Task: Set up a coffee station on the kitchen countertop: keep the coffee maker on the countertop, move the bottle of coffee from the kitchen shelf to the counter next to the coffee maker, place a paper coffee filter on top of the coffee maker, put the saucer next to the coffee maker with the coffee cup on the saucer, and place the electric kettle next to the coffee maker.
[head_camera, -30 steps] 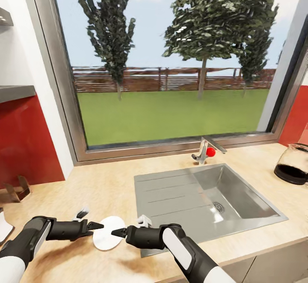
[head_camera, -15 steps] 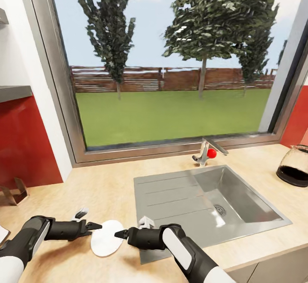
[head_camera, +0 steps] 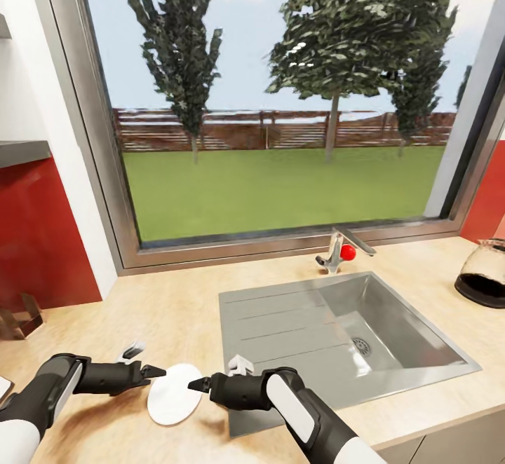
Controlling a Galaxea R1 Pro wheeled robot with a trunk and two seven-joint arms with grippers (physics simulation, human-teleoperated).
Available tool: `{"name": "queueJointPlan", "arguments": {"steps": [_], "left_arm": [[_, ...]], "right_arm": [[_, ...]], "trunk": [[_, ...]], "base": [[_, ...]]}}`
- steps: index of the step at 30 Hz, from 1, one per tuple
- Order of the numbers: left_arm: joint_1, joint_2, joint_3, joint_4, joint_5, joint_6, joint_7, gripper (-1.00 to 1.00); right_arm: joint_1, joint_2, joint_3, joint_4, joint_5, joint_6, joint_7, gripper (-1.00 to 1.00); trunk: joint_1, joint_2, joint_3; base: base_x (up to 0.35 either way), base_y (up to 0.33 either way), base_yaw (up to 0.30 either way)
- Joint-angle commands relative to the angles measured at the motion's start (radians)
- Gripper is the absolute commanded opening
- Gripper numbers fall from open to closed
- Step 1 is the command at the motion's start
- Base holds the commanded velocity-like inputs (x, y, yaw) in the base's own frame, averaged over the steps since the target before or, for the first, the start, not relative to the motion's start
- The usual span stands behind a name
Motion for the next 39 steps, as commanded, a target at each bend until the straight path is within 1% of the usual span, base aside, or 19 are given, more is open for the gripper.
{"name": "queueJointPlan", "arguments": {"steps": [1,12,22,34,36,39], "left_arm": [[0.0,-0.001,0.004,0.0,-0.013,0.004,-0.006,1.0],[0.0,-0.004,0.002,-0.001,-0.013,0.004,0.006,1.0],[0.0,0.0,0.0,-0.001,-0.014,0.004,0.007,1.0],[0.0,-0.008,-0.003,0.011,-0.008,0.003,0.004,1.0],[0.0,-0.012,-0.003,0.012,-0.007,0.003,0.004,1.0],[0.0,-0.024,-0.003,0.013,-0.009,0.003,0.004,1.0]], "right_arm": [[0.0,0.0,0.0,0.001,0.003,0.002,0.004,1.0],[0.0,0.0,0.001,0.004,0.003,0.004,0.004,1.0],[0.0,0.0,0.002,0.004,0.003,0.004,0.004,1.0],[0.0,0.0,0.003,0.004,0.003,0.004,0.004,1.0],[0.0,0.0,0.003,0.004,0.003,0.004,0.004,1.0],[0.0,0.0,0.007,0.004,0.003,0.004,0.004,1.0]], "trunk": [[0.0,-0.001,-0.001],[0.0,-0.001,-0.001],[0.0,-0.001,-0.001],[0.0,-0.001,-0.001],[0.0,-0.001,-0.001],[0.0,-0.001,-0.001]], "base": [[0.0,0.0,0.0],[0.0,0.0,0.0],[0.0,0.0,0.0],[0.0,0.0,0.0],[0.0,0.0,0.0],[0.0,0.0,0.0]]}}
